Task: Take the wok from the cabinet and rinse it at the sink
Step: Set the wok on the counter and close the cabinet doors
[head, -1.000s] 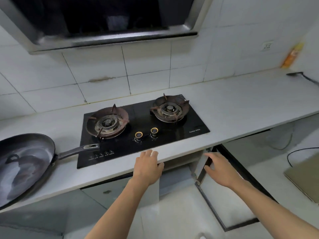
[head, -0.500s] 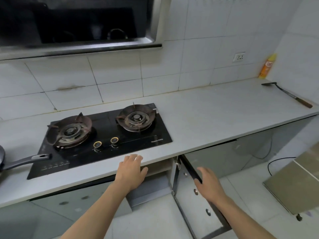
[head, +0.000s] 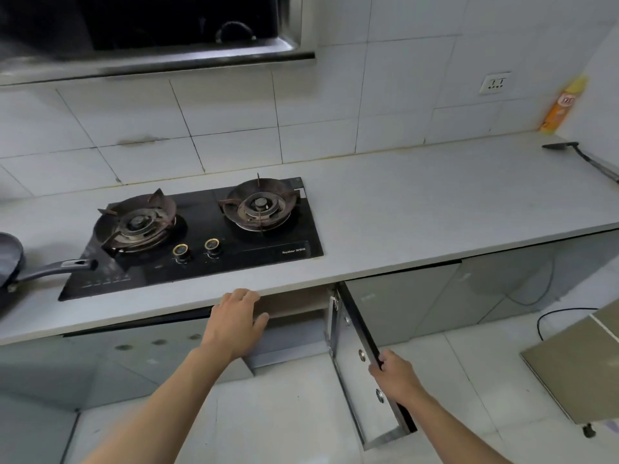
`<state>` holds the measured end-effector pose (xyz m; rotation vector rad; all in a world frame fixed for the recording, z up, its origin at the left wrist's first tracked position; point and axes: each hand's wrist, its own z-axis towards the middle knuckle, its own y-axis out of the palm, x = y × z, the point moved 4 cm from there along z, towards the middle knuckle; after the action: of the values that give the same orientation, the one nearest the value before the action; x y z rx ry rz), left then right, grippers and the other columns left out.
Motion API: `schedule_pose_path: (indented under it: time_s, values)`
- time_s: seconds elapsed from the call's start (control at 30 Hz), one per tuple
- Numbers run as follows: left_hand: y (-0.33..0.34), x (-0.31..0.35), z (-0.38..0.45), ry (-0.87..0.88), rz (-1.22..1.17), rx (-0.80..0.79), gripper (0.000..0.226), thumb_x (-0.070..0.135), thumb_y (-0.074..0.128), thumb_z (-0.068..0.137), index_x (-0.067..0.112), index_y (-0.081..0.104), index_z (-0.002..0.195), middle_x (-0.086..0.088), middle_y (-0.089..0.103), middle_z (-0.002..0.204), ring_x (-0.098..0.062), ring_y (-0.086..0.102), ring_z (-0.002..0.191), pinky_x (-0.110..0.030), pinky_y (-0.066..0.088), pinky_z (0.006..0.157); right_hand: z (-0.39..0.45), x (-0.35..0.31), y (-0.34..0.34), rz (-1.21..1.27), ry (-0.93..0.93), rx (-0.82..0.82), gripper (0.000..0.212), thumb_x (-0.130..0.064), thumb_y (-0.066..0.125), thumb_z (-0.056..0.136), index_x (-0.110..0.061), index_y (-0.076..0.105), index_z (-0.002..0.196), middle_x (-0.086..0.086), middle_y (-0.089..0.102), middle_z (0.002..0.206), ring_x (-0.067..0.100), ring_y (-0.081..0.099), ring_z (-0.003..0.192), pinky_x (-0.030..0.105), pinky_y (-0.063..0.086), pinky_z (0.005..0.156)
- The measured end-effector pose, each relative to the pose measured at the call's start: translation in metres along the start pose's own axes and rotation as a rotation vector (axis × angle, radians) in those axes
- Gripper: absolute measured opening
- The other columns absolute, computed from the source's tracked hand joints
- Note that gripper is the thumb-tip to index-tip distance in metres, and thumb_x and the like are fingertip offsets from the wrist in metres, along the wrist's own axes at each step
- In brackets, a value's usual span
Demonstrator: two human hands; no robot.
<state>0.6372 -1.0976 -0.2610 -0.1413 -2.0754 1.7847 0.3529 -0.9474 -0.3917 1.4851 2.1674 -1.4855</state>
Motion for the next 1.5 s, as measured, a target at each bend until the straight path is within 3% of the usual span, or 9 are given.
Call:
schedule_pose_path:
  time_s: [0.17,0.3,0.43,0.77,0.93,1.07,1.23,1.4,1.5]
  values:
    - [0.005,-0.006,-0.009,-0.054,-0.017,-0.018,0.048,0.041,0.051,0.096,0.018,0.048,0.137,-0.001,0.050,0.140,-0.023,0.043,0.129,-0.041,0.040,0.106,0.006,0.010,-0.002,-0.084,0.004,0.089,0.032,-0.027,0.054,0.093,-0.009,0.054,0.119,0.011,0.057,0.116,0.023,0.057,0.098,0.029,0.046,0.080]
    - [0.012,-0.012,-0.017,-0.077,-0.018,-0.034,0.047,0.040,0.052,0.096,0.017,0.049,0.136,0.000,0.050,0.140,-0.022,0.042,0.129,-0.039,0.042,0.104,0.009,0.017,0.005,-0.001,0.035,0.033,0.022,-0.025,0.055,0.092,-0.007,0.058,0.105,0.002,0.060,0.090,0.018,0.058,0.080,0.030,0.047,0.069]
    - [0.015,-0.019,-0.023,-0.097,-0.012,-0.045,0.048,0.040,0.053,0.096,0.017,0.049,0.138,-0.001,0.049,0.143,-0.023,0.042,0.131,-0.040,0.040,0.107,0.013,0.017,0.007,0.097,0.099,0.028,0.020,-0.024,0.058,0.089,-0.008,0.058,0.101,-0.002,0.060,0.082,0.009,0.054,0.064,0.020,0.040,0.050]
    - [0.015,-0.051,-0.028,-0.158,-0.027,-0.063,0.049,0.041,0.053,0.096,0.019,0.046,0.140,-0.002,0.046,0.145,-0.024,0.040,0.134,-0.042,0.039,0.109,0.016,-0.007,0.028,0.214,0.226,-0.004,0.031,-0.027,0.054,0.090,-0.015,0.038,0.067,0.003,0.047,0.064,0.019,0.043,0.056,0.026,0.036,0.054]
    - [0.019,-0.077,-0.030,-0.187,-0.058,-0.077,0.049,0.041,0.053,0.096,0.018,0.046,0.139,-0.002,0.047,0.146,-0.025,0.041,0.134,-0.044,0.039,0.110,0.012,-0.020,0.048,0.337,0.341,-0.079,0.033,-0.035,0.058,0.090,-0.003,0.055,0.083,0.013,0.062,0.094,0.033,0.064,0.088,0.046,0.060,0.074]
    - [0.021,-0.103,-0.030,-0.190,-0.098,-0.094,0.050,0.041,0.053,0.096,0.019,0.046,0.140,-0.002,0.047,0.146,-0.025,0.040,0.135,-0.045,0.039,0.110,0.009,-0.040,0.075,0.508,0.431,-0.146,0.034,-0.036,0.063,0.088,-0.004,0.058,0.101,0.018,0.063,0.106,0.037,0.064,0.095,0.050,0.059,0.076]
    - [0.016,-0.145,-0.027,-0.216,-0.143,-0.090,0.051,0.041,0.054,0.096,0.019,0.046,0.141,-0.003,0.048,0.145,-0.025,0.043,0.132,-0.045,0.040,0.108,0.005,-0.076,0.112,0.680,0.495,-0.195,0.032,-0.029,0.065,0.086,0.001,0.065,0.095,0.021,0.070,0.087,0.036,0.069,0.078,0.045,0.059,0.063]
    - [0.010,-0.193,-0.026,-0.248,-0.162,-0.100,0.049,0.038,0.053,0.095,0.018,0.046,0.139,-0.003,0.048,0.144,-0.025,0.042,0.132,-0.045,0.040,0.107,0.014,-0.117,0.151,0.818,0.532,-0.231,0.035,-0.035,0.061,0.090,-0.002,0.059,0.100,0.020,0.064,0.098,0.033,0.063,0.092,0.047,0.049,0.092]
    - [0.008,-0.218,-0.025,-0.258,-0.167,-0.095,0.049,0.038,0.053,0.095,0.017,0.046,0.139,-0.003,0.048,0.143,-0.025,0.042,0.131,-0.044,0.041,0.106,0.025,-0.146,0.171,0.961,0.557,-0.237,0.047,-0.038,0.058,0.092,0.001,0.051,0.116,0.023,0.060,0.106,0.035,0.058,0.104,0.047,0.045,0.097]
